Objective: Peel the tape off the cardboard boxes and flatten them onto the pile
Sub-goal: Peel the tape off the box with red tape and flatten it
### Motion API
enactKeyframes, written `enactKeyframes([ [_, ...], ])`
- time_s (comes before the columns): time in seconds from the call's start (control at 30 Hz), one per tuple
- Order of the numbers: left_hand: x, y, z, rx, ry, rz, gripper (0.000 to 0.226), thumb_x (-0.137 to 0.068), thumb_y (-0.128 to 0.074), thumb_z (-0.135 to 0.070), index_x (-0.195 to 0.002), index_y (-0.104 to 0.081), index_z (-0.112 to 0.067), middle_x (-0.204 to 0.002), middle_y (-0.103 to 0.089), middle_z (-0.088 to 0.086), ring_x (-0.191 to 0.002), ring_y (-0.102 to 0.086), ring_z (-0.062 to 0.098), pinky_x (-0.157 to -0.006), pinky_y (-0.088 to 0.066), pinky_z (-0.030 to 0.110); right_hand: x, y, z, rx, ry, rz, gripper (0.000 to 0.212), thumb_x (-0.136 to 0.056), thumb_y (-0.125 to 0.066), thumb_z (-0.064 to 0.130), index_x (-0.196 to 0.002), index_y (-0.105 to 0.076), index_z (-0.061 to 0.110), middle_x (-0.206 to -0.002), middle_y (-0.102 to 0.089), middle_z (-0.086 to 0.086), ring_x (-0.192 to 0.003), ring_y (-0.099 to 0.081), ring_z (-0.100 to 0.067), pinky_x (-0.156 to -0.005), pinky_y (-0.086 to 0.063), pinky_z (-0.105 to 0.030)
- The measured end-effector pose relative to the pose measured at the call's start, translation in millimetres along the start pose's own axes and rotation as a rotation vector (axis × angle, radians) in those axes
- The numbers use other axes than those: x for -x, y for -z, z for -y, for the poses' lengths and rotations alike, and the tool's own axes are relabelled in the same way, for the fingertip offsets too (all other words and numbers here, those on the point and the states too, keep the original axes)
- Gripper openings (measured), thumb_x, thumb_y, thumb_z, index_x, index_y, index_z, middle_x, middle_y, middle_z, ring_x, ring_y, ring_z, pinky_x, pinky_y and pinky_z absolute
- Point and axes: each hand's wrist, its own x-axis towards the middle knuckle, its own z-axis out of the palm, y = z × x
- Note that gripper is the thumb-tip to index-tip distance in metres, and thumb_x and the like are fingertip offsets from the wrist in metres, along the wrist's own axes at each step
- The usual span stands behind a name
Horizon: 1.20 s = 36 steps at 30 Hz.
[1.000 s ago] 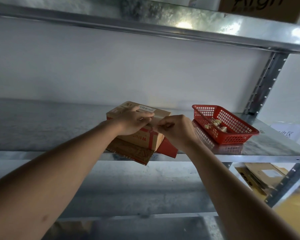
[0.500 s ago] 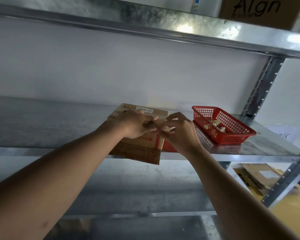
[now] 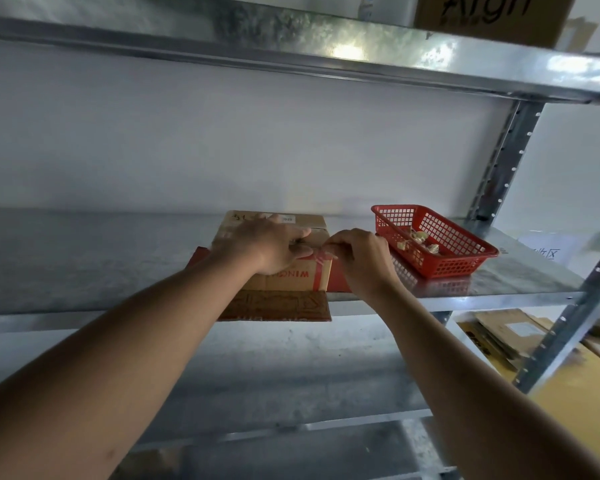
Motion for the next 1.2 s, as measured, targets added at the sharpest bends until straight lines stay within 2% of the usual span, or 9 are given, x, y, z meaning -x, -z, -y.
enactKeyframes([
  [0.1,-5.6,0.5,-2.8,0.029,0.021,0.011,0.065,-0.095,-0.031,-0.081,-0.156,-0.028,-0.057,-0.162,-0.04,0.008,-0.146,-0.037,0.037,-0.109,-0.04,0.055,4.0,-3.2,-5.8,-0.049,-0.044,0.008,0.014,-0.1,-0.067,0.014,-0.103,-0.08,0.012,-0.092,-0.078,0.001,-0.073,-0.066,-0.01,-0.06,-0.042,-0.014],
  [0.17,-8.9,1.5,-3.5,0.021,0.013,0.023,0.067,-0.094,-0.03,-0.082,-0.156,-0.028,-0.056,-0.16,-0.043,0.008,-0.144,-0.039,0.036,-0.109,-0.041,0.055,3.6,-3.7,-10.6,-0.169,-0.149,0.01,0.005,-0.096,-0.073,0.018,-0.099,-0.077,0.017,-0.086,-0.077,0.002,-0.07,-0.068,-0.01,-0.062,-0.05,-0.022],
  [0.27,-12.1,1.8,-2.6,-0.009,-0.003,0.004,0.069,-0.094,-0.029,-0.083,-0.157,-0.03,-0.053,-0.157,-0.046,0.008,-0.142,-0.042,0.037,-0.109,-0.042,0.054,6.1,-6.9,-12.1,-0.513,-0.41,0.018,0.029,-0.083,-0.085,0.028,-0.099,-0.061,0.024,-0.081,-0.078,0.0,-0.071,-0.076,-0.017,-0.066,-0.064,-0.036],
  [0.37,-13.9,2.4,-2.1,0.0,-0.012,-0.002,0.069,-0.094,-0.03,-0.083,-0.156,-0.031,-0.053,-0.157,-0.046,0.009,-0.141,-0.042,0.037,-0.109,-0.042,0.053,9.3,-16.2,-15.8,-0.498,-0.486,-0.151,0.031,-0.079,-0.089,0.029,-0.091,-0.062,0.02,-0.082,-0.077,0.003,-0.065,-0.076,-0.014,-0.063,-0.065,-0.039],
  [0.5,-15.2,3.1,-1.3,-0.02,-0.018,-0.007,0.066,-0.095,-0.031,-0.081,-0.155,-0.031,-0.055,-0.157,-0.046,0.01,-0.14,-0.044,0.036,-0.107,-0.043,0.052,11.1,-29.9,-18.5,-0.483,-0.484,-0.307,0.018,-0.082,-0.088,0.023,-0.078,-0.07,0.02,-0.086,-0.076,0.004,-0.058,-0.074,-0.01,-0.059,-0.064,-0.032],
  [0.67,-16.6,3.0,-3.4,-0.022,-0.014,-0.016,0.067,-0.094,-0.031,-0.082,-0.155,-0.032,-0.055,-0.158,-0.044,0.012,-0.141,-0.042,0.037,-0.109,-0.041,0.052,14.1,-38.8,-16.0,-0.273,-0.384,-0.26,0.029,-0.073,-0.09,0.045,-0.086,-0.078,0.022,-0.075,-0.071,0.019,-0.072,-0.067,0.004,-0.07,-0.052,-0.019],
  [0.8,-19.2,1.7,-2.4,0.002,-0.012,0.001,0.068,-0.094,-0.029,-0.082,-0.156,-0.031,-0.054,-0.159,-0.04,0.014,-0.144,-0.037,0.038,-0.114,-0.038,0.054,12.1,-41.9,-18.0,-0.231,-0.393,-0.276,0.022,-0.077,-0.09,0.039,-0.09,-0.081,0.023,-0.081,-0.076,0.014,-0.071,-0.065,0.007,-0.067,-0.044,-0.011],
  [1.0,-28.8,-5.3,-5.4,0.036,0.015,-0.027,0.067,-0.096,-0.029,-0.08,-0.157,-0.032,-0.053,-0.154,-0.043,0.014,-0.142,-0.036,0.038,-0.111,-0.036,0.057,13.2,-42.6,-18.3,-0.124,-0.253,-0.239,0.014,-0.096,-0.073,0.026,-0.106,-0.082,0.021,-0.091,-0.078,-0.001,-0.077,-0.067,-0.016,-0.072,-0.058,-0.038],
  [1.2,-35.4,-20.9,0.1,0.123,0.032,-0.041,0.067,-0.094,-0.025,-0.083,-0.155,-0.029,-0.057,-0.155,-0.038,0.012,-0.145,-0.027,0.039,-0.115,-0.029,0.061,14.1,-44.6,-23.9,0.017,-0.168,-0.143,0.021,-0.098,-0.064,0.002,-0.093,-0.082,0.009,-0.094,-0.072,-0.001,-0.08,-0.063,-0.014,-0.061,-0.033,-0.006],
])
